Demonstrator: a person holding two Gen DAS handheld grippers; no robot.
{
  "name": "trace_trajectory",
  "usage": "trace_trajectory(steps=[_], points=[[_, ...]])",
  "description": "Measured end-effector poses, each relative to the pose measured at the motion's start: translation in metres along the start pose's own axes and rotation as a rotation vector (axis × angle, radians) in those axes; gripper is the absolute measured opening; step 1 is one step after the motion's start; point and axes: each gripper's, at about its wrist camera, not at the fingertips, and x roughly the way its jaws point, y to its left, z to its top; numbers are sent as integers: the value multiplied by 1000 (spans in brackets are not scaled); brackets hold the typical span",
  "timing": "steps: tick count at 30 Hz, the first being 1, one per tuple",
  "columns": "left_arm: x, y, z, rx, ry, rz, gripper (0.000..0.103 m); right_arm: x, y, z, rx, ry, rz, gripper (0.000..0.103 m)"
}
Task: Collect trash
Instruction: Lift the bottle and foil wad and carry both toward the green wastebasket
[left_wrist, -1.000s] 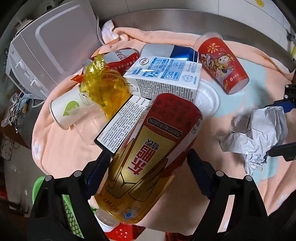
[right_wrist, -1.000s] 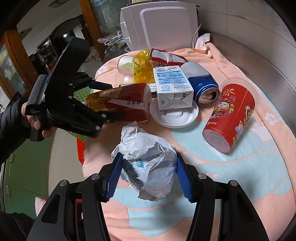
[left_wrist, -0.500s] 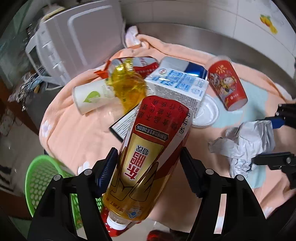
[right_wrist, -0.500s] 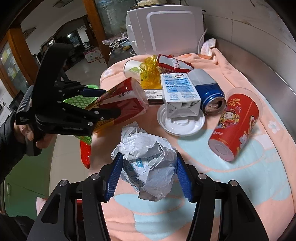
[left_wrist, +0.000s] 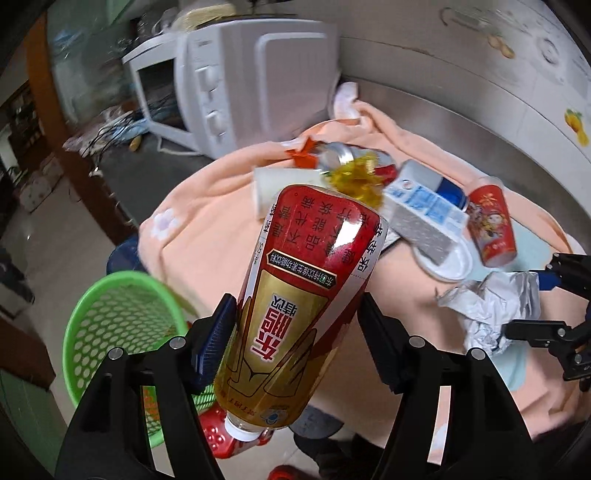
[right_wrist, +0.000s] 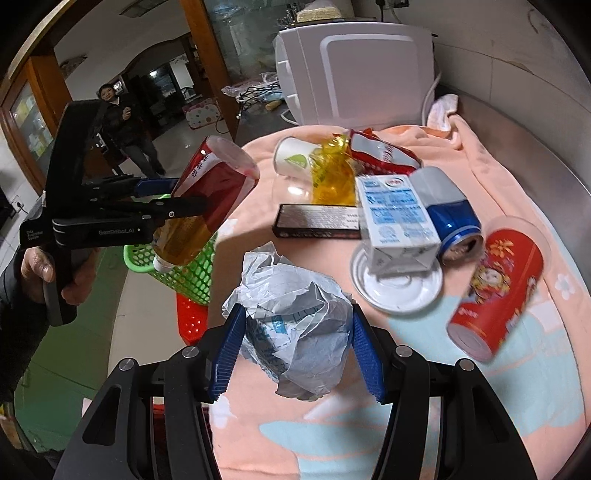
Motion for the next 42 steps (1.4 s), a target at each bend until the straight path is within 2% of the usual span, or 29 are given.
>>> trace_trajectory(steps=[6,24,42], points=[[7,7,-3,-12,20,10,66,4,7,2,-14,8,9,55],[19,-16,5,55,33,-20,65,1,-1,-1,8,9,1,55],[20,-20,6,68,35,-32,65,1,-1,-1,5,11,1,55]])
